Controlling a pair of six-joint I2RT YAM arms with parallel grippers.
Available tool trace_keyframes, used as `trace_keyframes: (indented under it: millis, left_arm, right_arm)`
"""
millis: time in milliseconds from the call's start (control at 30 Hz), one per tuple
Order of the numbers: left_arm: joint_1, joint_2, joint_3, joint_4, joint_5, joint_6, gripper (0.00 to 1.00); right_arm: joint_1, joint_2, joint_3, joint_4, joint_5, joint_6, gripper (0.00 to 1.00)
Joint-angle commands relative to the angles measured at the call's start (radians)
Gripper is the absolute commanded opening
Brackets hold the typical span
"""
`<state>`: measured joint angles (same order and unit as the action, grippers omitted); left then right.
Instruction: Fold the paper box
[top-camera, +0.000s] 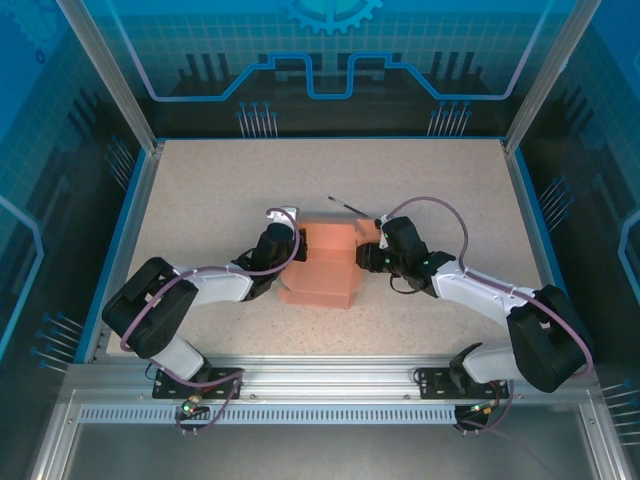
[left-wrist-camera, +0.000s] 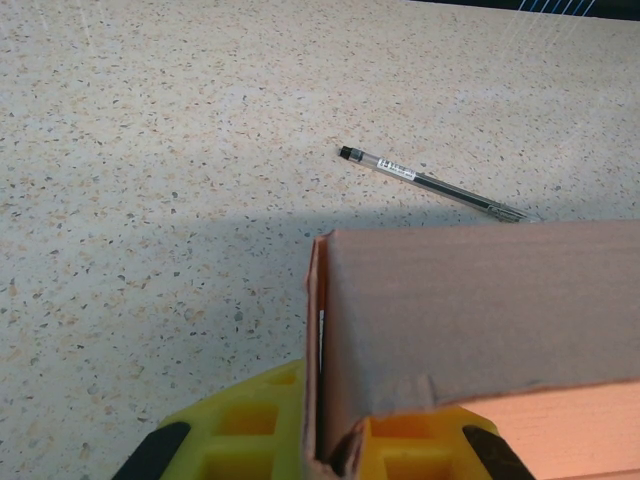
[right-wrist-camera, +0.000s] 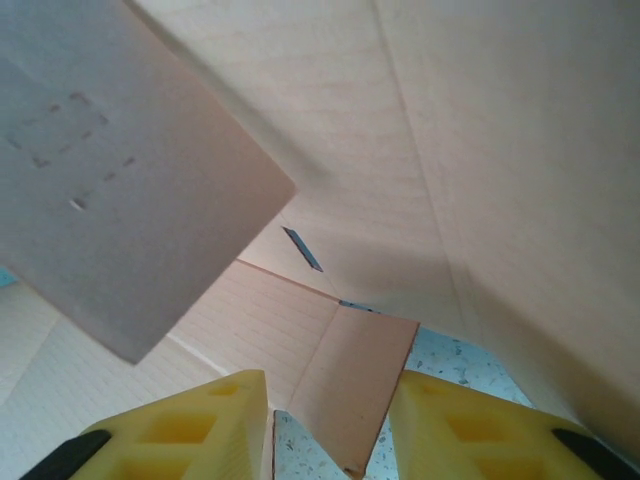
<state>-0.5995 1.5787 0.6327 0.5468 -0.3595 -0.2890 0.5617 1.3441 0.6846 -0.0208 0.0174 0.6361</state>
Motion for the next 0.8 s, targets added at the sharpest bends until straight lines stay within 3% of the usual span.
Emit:
trace_keyframes:
  millis: [0, 767]
  left_arm:
    - [-0.007, -0.020, 0.024, 0.014, 0.017, 0.007, 0.00]
    - [-0.008, -0.005, 0.033, 0.010, 0.035, -0.001, 0.00]
  right_arm:
    - [-0.008, -0.001, 0.018, 0.023, -0.018, -0.006, 0.35]
    - [0.071, 0.143, 0.138, 0.004, -0.030, -0.084, 0.29]
